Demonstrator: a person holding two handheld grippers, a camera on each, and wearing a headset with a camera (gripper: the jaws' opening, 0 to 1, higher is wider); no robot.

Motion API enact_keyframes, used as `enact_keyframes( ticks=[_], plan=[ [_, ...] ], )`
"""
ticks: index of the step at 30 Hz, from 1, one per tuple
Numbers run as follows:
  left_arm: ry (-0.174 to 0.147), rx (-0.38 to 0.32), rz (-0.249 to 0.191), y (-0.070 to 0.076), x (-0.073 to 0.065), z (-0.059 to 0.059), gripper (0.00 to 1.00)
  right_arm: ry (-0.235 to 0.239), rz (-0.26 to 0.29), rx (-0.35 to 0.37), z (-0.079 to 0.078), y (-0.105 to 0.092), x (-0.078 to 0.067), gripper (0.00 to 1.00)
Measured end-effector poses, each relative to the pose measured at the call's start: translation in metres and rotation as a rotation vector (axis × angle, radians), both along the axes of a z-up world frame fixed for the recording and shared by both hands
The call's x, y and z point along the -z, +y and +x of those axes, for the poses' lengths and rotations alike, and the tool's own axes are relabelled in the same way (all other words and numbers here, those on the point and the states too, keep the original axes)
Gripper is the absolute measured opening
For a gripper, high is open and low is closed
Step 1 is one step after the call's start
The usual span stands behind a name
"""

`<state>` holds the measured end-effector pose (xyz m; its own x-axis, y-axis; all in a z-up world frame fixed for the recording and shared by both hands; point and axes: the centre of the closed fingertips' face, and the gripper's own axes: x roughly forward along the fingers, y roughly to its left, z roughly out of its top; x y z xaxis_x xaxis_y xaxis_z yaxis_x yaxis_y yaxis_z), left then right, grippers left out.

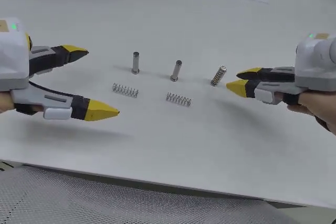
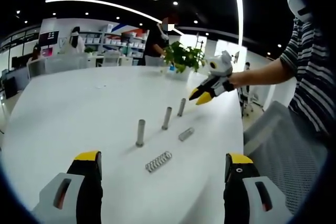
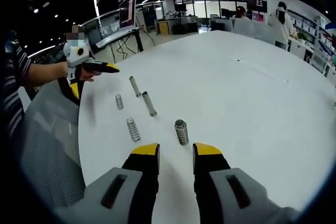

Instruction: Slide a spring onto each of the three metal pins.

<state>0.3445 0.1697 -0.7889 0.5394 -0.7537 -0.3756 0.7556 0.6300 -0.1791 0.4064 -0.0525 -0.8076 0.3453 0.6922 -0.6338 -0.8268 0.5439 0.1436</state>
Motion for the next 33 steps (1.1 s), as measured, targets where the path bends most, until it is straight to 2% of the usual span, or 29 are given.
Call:
enact_keyframes(
  ticks=[14, 17, 20, 33],
  plan=[
    [-0.001, -0.001, -0.004, 0.000, -0.003, 0.000, 0.94, 0.032, 0.034, 0.029, -0.013, -0.004, 0.004, 0.23],
    [0.000, 0.000, -0.002, 0.000, -0.003, -0.001, 0.94, 0.031, 0.017, 0.021, -0.017, -0.004, 0.006, 0.23],
    [0.001, 0.001, -0.003, 0.000, -0.003, -0.001, 0.94, 0.035, 0.034, 0.023, -0.018, -0.001, 0.004, 0.23],
    [0.001, 0.004, -0.004, -0.002, -0.006, 0.000, 0.94, 0.032, 0.037, -0.025, -0.025, 0.018, 0.003, 0.23]
  ],
)
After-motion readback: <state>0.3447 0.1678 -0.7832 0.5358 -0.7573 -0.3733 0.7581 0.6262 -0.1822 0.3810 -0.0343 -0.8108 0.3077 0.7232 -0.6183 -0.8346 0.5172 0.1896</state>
